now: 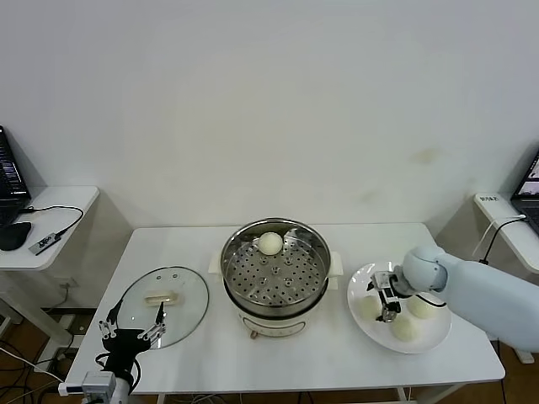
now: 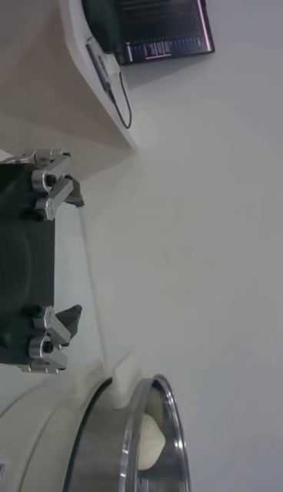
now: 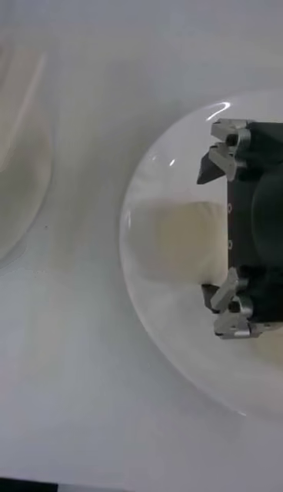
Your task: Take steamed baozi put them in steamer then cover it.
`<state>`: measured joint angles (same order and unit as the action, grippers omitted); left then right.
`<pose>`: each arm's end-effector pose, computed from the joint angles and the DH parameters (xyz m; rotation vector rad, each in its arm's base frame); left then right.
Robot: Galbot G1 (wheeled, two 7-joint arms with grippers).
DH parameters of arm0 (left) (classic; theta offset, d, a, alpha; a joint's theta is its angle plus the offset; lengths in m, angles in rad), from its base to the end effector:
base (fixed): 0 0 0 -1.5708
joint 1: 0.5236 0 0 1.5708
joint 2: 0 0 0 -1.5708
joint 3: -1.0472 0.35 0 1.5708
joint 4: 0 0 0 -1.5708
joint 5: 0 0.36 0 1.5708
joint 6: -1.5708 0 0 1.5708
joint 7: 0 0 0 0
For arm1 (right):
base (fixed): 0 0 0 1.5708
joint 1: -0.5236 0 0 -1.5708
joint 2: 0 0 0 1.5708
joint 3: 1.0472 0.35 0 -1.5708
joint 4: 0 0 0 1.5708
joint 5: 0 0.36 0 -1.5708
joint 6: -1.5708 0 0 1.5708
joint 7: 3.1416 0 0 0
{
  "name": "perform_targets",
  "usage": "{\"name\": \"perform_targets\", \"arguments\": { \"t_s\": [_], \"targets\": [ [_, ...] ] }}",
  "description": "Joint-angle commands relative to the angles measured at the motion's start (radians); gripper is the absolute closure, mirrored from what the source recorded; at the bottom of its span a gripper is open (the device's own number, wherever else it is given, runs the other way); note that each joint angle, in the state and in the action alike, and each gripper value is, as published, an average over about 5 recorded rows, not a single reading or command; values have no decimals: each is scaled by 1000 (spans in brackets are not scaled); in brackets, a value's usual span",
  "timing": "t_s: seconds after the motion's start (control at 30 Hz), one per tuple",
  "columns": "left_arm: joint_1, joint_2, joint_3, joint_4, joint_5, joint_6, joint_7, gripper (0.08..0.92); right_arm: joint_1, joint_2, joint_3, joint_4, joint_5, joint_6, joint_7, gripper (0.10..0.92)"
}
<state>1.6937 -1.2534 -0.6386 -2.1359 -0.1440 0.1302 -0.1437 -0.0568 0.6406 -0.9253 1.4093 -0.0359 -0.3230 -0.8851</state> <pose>0.1577 0.0822 -0.2925 0.1079 -2.9409 -0.2971 0.4640 -0.1162 -0.2526 1.2621 -1.4109 1.3959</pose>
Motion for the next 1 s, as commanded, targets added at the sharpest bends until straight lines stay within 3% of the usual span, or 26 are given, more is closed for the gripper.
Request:
{"name": "perform_targets", "arguments": {
  "t_s": [0.03,0.3,0.67,1.0],
  "targets": [
    [0,0,1,1,1,0,0,177,-27,27,18,-25,-7,-2,6,269],
    [-3,-4,5,0,3,0,-1,177,20,0,9,-7,-1,-6,-38,396],
    [-7,3,6,-5,2,1,-1,177,233,-76,-45,43,77,16,-150,407],
    [-18,18,17,-15,-3,6,2,177,696,-93,-283,138,294,-32,-173,400]
  ]
}}
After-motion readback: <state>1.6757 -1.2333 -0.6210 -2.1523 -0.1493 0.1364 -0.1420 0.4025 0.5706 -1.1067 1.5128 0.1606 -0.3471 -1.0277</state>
